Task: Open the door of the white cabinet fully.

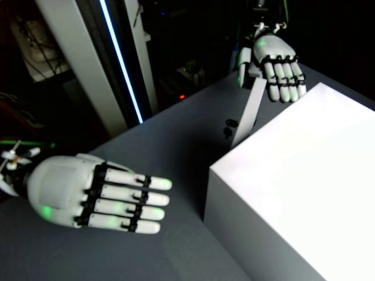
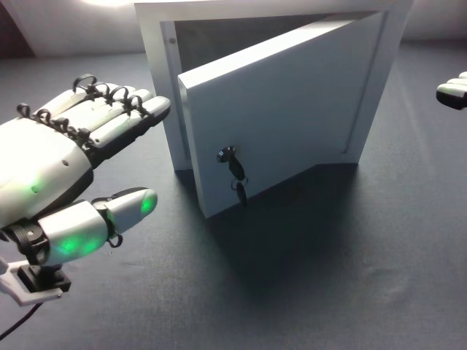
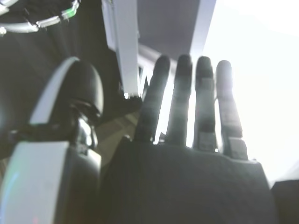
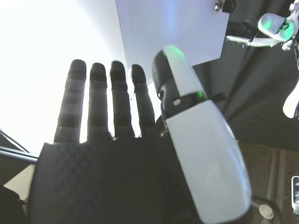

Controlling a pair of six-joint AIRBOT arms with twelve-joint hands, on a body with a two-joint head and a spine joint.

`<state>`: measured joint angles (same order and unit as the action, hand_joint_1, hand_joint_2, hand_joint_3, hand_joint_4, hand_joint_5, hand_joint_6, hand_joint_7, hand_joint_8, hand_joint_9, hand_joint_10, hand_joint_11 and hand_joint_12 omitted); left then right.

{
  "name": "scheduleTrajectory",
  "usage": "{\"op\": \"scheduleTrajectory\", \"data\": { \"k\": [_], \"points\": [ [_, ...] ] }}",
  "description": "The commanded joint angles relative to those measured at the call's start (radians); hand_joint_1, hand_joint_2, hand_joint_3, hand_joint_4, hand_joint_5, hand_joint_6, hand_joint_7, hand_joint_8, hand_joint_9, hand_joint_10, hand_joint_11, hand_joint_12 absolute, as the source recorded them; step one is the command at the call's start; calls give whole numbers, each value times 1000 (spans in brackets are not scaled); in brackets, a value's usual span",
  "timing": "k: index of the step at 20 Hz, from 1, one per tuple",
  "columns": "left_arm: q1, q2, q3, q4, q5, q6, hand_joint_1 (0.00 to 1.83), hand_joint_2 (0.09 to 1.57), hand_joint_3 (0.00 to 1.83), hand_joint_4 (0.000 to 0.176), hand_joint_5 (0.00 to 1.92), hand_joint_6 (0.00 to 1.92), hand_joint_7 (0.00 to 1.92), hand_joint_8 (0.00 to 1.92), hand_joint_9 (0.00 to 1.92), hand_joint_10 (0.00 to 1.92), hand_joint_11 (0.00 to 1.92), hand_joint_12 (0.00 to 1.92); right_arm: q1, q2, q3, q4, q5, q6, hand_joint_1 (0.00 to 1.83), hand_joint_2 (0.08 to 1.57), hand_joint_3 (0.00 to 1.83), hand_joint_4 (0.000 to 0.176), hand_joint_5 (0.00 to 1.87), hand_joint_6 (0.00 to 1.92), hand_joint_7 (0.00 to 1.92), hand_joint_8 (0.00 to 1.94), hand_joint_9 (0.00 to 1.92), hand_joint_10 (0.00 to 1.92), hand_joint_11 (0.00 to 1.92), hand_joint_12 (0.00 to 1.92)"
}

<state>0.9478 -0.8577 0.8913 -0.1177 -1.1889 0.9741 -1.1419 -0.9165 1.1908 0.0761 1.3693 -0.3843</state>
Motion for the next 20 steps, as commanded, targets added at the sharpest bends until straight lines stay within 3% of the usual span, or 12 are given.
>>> {"op": "scheduleTrajectory", "data": {
  "k": [1,2,3,4,5,6,10,15,16,20],
  "points": [
    [-18,-3,7,10,-114,-5,0,1462,1,4,82,3,131,7,147,6,0,437,6,2,6,29,123,9,1008,1362,0,0,286,5,262,6,205,4,188,28],
    [-25,-7,10,17,-108,-8,0,1465,1,19,73,1,104,2,127,1,0,407,6,2,6,28,123,9,997,1365,0,0,283,3,265,4,203,2,188,26],
    [-34,-12,13,25,-101,-12,0,1468,1,16,70,0,99,1,124,0,0,417,6,2,6,28,123,9,990,1365,0,0,283,2,265,3,191,0,175,18],
    [-41,-15,15,32,-95,-13,0,1478,6,0,74,2,103,2,119,0,0,416,6,2,6,28,123,9,733,1354,0,8,293,4,276,5,207,5,166,13],
    [-48,-19,17,38,-89,-15,0,1480,6,0,78,3,109,5,119,0,0,417,6,2,6,28,123,10,624,1349,0,30,299,4,272,2,195,1,141,4],
    [-54,-25,19,45,-82,-19,0,1485,8,0,84,5,109,4,117,0,0,415,6,2,6,29,124,10,579,1348,1,37,295,1,259,0,178,0,121,1],
    [-67,-42,24,79,-69,-45,0,1488,2,0,107,5,119,9,95,4,0,403,6,2,7,29,124,12,598,1356,3,19,276,0,259,1,178,2,104,7],
    [-76,-45,19,116,-60,-61,0,1496,0,0,115,2,167,3,146,6,0,452,6,2,8,29,123,13,545,1351,0,27,282,1,271,1,195,3,127,17],
    [-77,-46,19,121,-58,-65,0,1488,0,0,111,1,154,2,146,4,0,472,6,2,8,29,123,13,567,1358,1,16,282,1,277,2,193,1,111,9],
    [-88,-54,20,153,-43,-84,2,1491,2,0,103,3,125,7,103,2,0,318,6,2,9,29,123,13,578,1358,0,15,291,4,284,4,197,4,124,15]
  ]
}}
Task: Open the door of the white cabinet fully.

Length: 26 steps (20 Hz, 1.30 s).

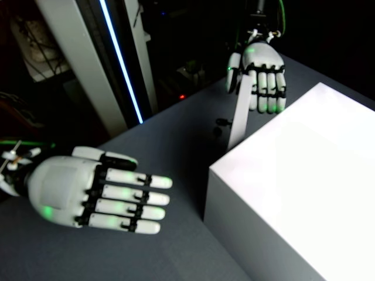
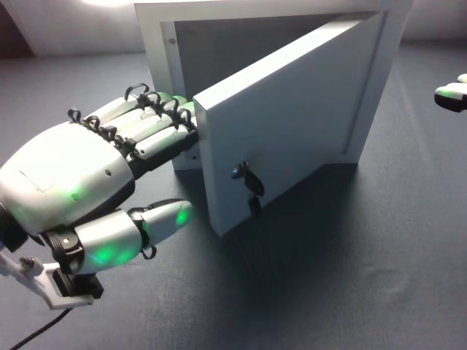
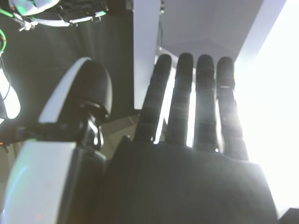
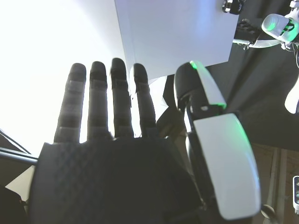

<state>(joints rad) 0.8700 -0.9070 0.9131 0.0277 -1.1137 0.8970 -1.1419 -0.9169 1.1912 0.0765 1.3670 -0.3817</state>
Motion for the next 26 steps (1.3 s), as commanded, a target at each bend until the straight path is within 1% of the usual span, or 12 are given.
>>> {"op": "scheduleTrajectory", "data": {
  "k": [1,3,6,10,12,15,16,18,20,21,24,26],
  "points": [
    [-17,-9,-1,21,-109,-11,1,1491,1,0,109,5,128,7,103,2,0,315,6,2,9,29,126,10,571,1344,0,27,292,4,266,0,196,3,152,27],
    [-35,-17,5,49,-86,-24,82,1496,0,0,158,3,184,3,164,4,0,401,6,2,9,29,126,10,582,1353,0,10,285,0,258,0,202,4,173,37],
    [-58,-27,8,79,-55,-30,70,1497,0,0,165,3,181,1,170,1,2,431,6,2,10,29,126,11,549,1361,3,23,279,0,258,0,186,0,124,15],
    [-75,-45,20,111,-21,-59,33,1524,7,0,131,1,91,2,86,0,0,343,6,-2,12,29,126,12,589,1354,0,7,293,4,274,4,206,3,147,25],
    [-96,-65,30,146,8,-77,29,1536,8,0,112,3,80,1,64,2,0,284,6,-2,12,30,125,13,571,1358,1,22,292,1,279,3,196,0,116,11],
    [-114,-85,42,173,25,-102,120,1513,0,0,105,0,62,1,34,1,0,249,6,-2,14,30,125,14,597,1358,1,18,292,0,266,3,193,2,129,17],
    [-121,-90,46,184,31,-108,129,1510,0,0,132,3,99,3,64,4,28,271,6,-2,14,30,125,14,586,1358,1,30,293,1,264,1,188,0,133,19],
    [-133,-96,48,201,43,-111,155,1515,0,0,124,0,105,2,82,5,41,287,6,-2,14,30,125,14,584,1362,2,15,289,0,262,0,197,4,152,27],
    [-153,-106,55,232,61,-131,187,1525,2,0,132,1,104,0,87,2,36,310,6,-2,15,30,125,15,561,1358,0,21,291,1,265,0,210,6,176,37],
    [-166,-116,63,257,75,-151,116,1533,5,0,150,4,126,5,103,5,41,319,6,-3,15,30,125,15,591,1357,0,0,290,0,258,0,202,2,174,35],
    [-195,-138,72,305,102,-174,309,1470,0,0,209,9,163,5,157,9,80,349,6,-8,20,31,125,17,539,1349,0,37,292,1,253,0,201,0,172,33],
    [-208,-151,80,330,112,-191,351,1452,0,0,209,2,138,0,112,0,10,332,6,-11,23,31,124,20,567,1362,2,23,285,0,261,2,208,2,184,37]
  ]
}}
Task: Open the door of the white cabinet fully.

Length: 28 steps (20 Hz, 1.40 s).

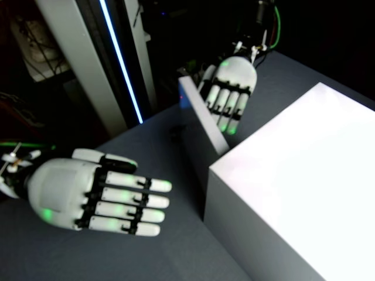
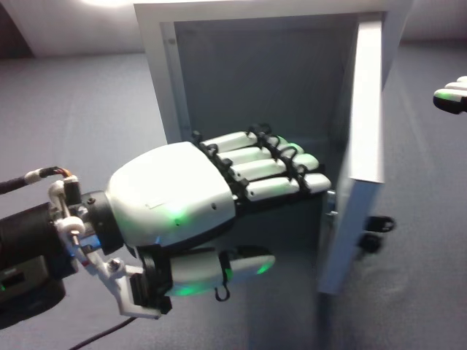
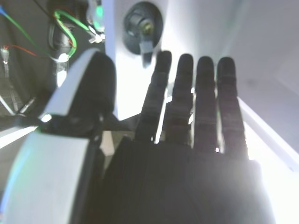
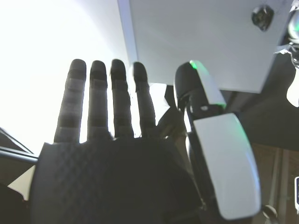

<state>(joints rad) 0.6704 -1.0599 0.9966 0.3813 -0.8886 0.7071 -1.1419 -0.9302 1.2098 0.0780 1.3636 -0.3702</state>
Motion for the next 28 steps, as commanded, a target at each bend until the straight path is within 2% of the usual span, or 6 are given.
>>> {"op": "scheduleTrajectory", "data": {
  "k": [1,7,13,17,23,28],
  "points": [
    [-15,-3,1,-15,-109,-8,373,1452,0,0,212,2,138,1,97,1,1,322,6,3,6,29,128,9,594,1365,2,16,293,2,263,2,215,4,195,43],
    [-56,-48,23,15,-93,-8,467,1407,0,0,229,10,170,10,131,10,44,314,7,-5,14,29,128,10,616,1371,2,5,288,0,265,1,202,0,159,26],
    [-85,-93,48,25,-85,-8,273,1468,1,0,188,0,206,2,170,5,95,322,7,-10,20,29,127,12,681,1374,0,0,293,2,265,1,212,0,180,31],
    [-108,-130,68,33,-73,-8,596,1363,0,0,164,7,192,4,194,6,135,322,8,-12,22,29,125,12,688,1379,1,0,298,3,264,2,206,0,166,25],
    [-126,-159,80,39,-64,-8,478,1392,0,0,109,0,118,0,128,0,163,108,10,-13,22,28,124,13,670,1381,2,0,294,0,276,5,220,6,186,32],
    [-127,-153,77,34,-65,-8,606,1294,0,0,104,5,107,3,125,2,185,89,10,-14,22,29,123,19,675,1381,2,0,292,0,274,1,219,3,192,33]
  ]
}}
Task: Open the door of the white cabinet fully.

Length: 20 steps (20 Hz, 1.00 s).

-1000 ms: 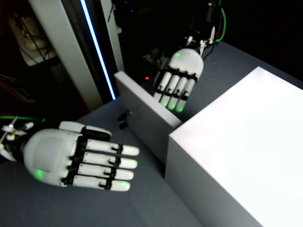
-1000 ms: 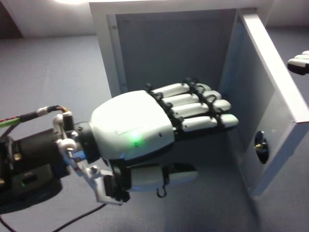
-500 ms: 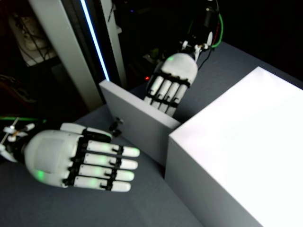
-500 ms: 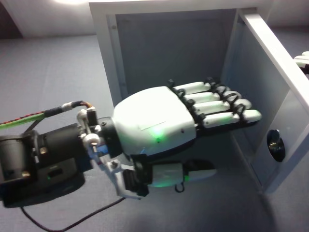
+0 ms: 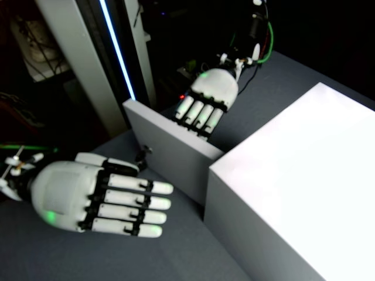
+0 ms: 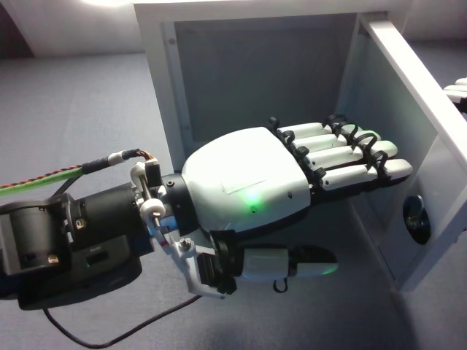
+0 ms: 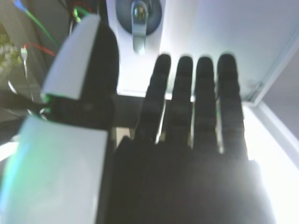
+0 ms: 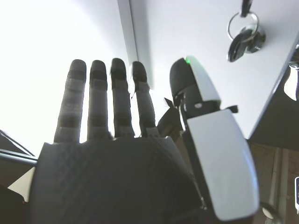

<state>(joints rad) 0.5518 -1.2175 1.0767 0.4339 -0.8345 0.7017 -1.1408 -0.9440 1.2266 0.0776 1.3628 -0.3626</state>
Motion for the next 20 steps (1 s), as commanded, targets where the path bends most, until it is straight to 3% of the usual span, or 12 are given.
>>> {"op": "scheduleTrajectory", "data": {
  "k": [1,3,4,8,9,11,16,20],
  "points": [
    [-2,15,-9,-23,-120,-3,625,1310,1,0,144,6,148,5,151,3,194,87,9,0,5,29,124,13,666,1387,3,0,283,0,271,0,220,2,194,34],
    [16,45,-26,-42,-123,-3,573,1367,6,0,197,5,229,6,215,6,239,82,9,0,5,29,123,13,703,1391,2,0,286,1,275,1,219,1,183,28],
    [20,54,-30,-46,-126,-3,318,1430,27,0,134,11,165,11,153,13,207,60,9,0,6,30,123,13,691,1395,3,0,285,0,270,0,212,0,175,23],
    [70,134,-72,-92,-155,6,378,1440,0,0,239,19,176,8,142,7,195,44,9,1,6,36,122,15,659,1393,1,0,310,5,280,4,219,2,189,28],
    [84,152,-83,-107,-164,11,363,1451,3,0,257,14,193,9,162,9,201,47,9,1,4,39,123,16,679,1380,0,11,321,7,274,1,207,0,174,22],
    [112,177,-98,-140,-174,33,457,1431,0,0,253,3,200,3,188,9,231,59,9,1,3,41,123,16,656,1386,0,6,324,3,281,1,205,0,155,13],
    [195,257,-136,-236,-219,65,195,1522,15,0,80,1,65,3,59,1,140,24,9,1,5,50,123,16,641,1367,0,0,296,2,272,1,212,4,183,24],
    [277,330,-175,-358,-301,145,251,1503,0,0,169,9,150,7,124,5,132,27,9,5,4,58,123,16,674,1371,0,0,303,3,276,2,220,4,193,28]
  ]
}}
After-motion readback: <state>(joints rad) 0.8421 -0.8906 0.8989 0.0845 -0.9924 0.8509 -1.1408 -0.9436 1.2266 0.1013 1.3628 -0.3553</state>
